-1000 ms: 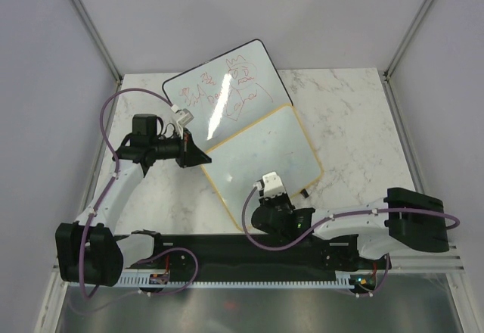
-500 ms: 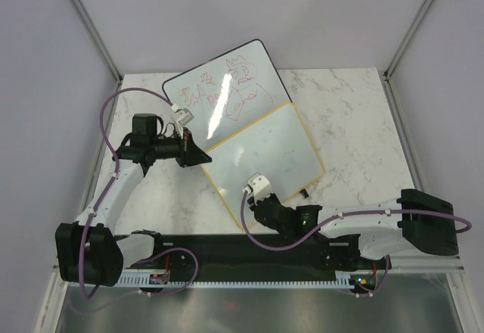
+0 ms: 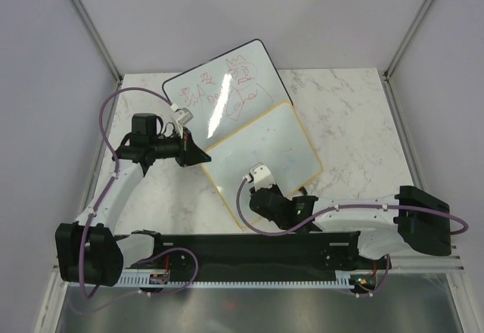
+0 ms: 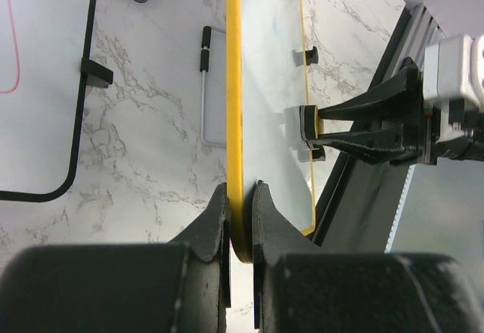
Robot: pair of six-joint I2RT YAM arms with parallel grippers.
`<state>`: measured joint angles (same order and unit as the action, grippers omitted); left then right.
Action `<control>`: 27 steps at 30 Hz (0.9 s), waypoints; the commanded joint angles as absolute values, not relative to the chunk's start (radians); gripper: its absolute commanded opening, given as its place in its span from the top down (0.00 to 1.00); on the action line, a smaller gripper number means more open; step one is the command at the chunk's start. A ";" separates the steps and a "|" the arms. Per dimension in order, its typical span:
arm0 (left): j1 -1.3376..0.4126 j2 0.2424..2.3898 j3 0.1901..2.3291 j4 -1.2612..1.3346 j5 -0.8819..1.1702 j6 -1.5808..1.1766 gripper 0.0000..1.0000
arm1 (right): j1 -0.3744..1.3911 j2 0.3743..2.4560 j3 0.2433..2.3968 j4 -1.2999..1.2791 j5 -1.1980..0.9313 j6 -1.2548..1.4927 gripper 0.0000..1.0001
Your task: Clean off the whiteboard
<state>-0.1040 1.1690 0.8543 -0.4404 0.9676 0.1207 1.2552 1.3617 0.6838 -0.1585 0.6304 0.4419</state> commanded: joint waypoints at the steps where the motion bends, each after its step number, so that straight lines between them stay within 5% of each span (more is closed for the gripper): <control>1: -0.120 1.163 0.876 -0.394 0.933 0.278 0.98 | 1.290 1.465 0.704 -0.152 0.637 0.313 1.00; 10: -0.120 1.169 0.877 -0.393 0.937 0.275 0.98 | 1.393 1.488 0.758 0.049 0.443 0.106 1.00; 20: -0.120 1.169 0.881 -0.399 0.933 0.284 0.98 | 1.281 1.436 0.709 -0.040 0.597 0.337 1.00; 27: -0.120 1.175 0.887 -0.397 0.931 0.284 0.98 | 1.301 1.466 0.667 -0.058 0.413 0.428 1.00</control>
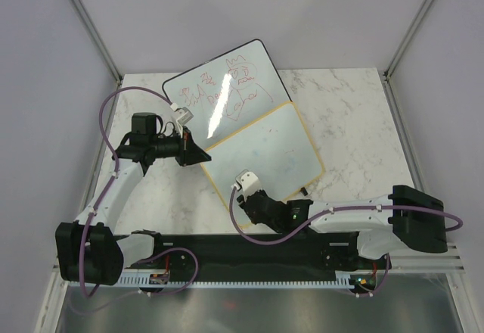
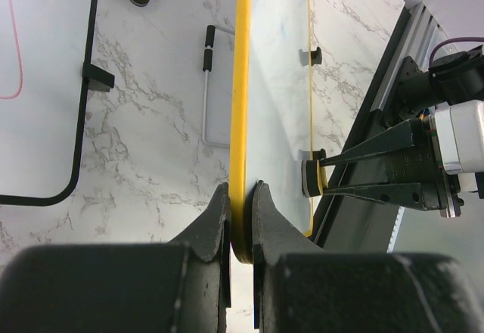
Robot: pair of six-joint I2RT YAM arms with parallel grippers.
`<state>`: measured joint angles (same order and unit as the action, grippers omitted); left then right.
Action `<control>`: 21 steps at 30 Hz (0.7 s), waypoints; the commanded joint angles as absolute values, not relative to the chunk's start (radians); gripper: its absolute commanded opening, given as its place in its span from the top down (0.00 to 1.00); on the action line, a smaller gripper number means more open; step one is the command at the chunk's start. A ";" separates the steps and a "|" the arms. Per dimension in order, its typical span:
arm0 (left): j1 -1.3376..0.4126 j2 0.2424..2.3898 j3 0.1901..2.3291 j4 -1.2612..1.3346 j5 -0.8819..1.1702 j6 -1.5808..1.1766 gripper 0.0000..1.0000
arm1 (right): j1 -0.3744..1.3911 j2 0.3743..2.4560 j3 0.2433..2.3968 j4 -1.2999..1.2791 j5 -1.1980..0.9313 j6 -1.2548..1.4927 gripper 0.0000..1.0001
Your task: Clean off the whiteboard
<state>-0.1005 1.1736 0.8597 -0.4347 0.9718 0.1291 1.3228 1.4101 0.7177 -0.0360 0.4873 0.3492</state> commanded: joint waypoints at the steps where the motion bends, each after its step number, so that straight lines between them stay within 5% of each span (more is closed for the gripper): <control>1: -0.120 1.174 0.887 -0.397 0.933 0.284 0.98 | 1.301 1.465 0.661 -0.067 0.402 0.449 1.00; 11: -0.118 1.190 0.897 -0.397 0.934 0.285 0.98 | 1.301 1.402 0.609 -0.120 0.336 0.525 1.00; 21: -0.118 1.209 0.894 -0.397 0.943 0.281 0.98 | 1.206 1.356 0.752 -0.091 0.580 0.457 1.00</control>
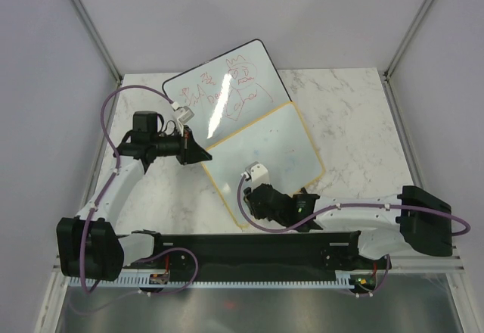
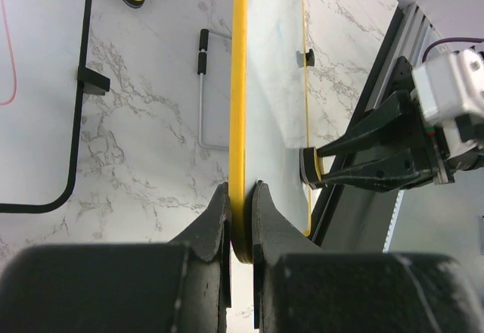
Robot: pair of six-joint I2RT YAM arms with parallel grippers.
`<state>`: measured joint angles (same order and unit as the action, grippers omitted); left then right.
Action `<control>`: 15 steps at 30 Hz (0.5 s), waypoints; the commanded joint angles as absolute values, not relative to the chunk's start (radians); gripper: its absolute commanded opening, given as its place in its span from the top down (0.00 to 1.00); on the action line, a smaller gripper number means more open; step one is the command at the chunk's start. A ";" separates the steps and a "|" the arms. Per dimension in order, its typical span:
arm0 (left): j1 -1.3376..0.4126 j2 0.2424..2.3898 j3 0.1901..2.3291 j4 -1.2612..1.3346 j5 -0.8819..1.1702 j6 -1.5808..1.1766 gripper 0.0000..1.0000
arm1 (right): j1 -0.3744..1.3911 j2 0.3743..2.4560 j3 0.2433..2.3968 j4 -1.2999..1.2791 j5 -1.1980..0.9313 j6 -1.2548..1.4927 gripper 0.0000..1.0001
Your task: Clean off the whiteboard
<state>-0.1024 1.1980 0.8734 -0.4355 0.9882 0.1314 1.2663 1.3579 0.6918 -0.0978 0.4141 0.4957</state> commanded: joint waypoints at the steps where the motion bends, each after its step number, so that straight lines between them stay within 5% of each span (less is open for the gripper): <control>1: -0.120 1.210 0.896 -0.397 0.943 0.282 0.98 | 1.201 1.368 0.759 -0.086 0.587 0.433 1.00; 15: -0.121 1.206 0.899 -0.397 0.943 0.281 0.98 | 1.324 1.496 0.786 0.055 0.433 0.327 1.00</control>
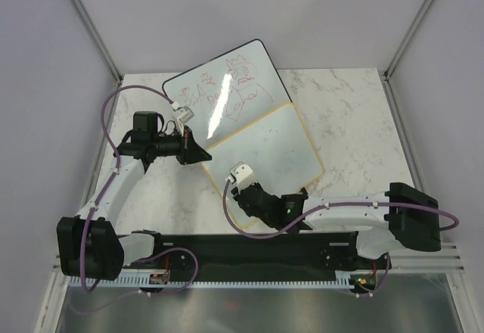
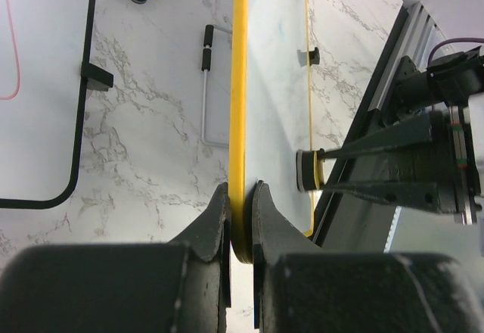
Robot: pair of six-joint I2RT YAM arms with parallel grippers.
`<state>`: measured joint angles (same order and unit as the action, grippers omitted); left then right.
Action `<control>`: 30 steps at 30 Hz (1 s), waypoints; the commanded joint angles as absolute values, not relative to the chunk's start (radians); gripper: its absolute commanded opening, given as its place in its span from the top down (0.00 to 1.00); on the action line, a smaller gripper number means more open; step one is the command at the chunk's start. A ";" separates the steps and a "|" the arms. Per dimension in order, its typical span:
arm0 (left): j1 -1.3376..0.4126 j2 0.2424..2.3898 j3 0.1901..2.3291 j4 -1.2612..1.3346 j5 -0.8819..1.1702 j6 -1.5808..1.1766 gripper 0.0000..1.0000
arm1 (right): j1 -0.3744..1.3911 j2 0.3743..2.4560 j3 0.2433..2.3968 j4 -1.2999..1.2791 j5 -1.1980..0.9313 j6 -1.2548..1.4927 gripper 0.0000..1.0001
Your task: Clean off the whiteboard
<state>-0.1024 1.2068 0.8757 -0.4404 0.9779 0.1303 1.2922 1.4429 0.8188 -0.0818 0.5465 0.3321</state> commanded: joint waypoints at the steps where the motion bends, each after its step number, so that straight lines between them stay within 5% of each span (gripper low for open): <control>1: -0.121 1.207 0.899 -0.397 0.942 0.282 0.98 | 1.330 1.488 0.760 0.096 0.413 0.327 1.00; 5: -0.120 1.209 0.899 -0.399 0.945 0.282 0.98 | 1.344 1.450 0.703 0.228 0.337 0.344 1.00; 19: -0.121 1.206 0.908 -0.397 0.946 0.278 0.98 | 1.256 1.260 0.572 -0.134 0.939 0.604 1.00; 26: -0.120 1.206 0.911 -0.397 0.945 0.275 0.98 | 1.370 1.340 0.609 0.127 0.806 0.383 1.00; 30: -0.121 1.203 0.910 -0.402 0.940 0.273 0.98 | 1.425 1.416 0.661 0.190 0.548 0.293 1.00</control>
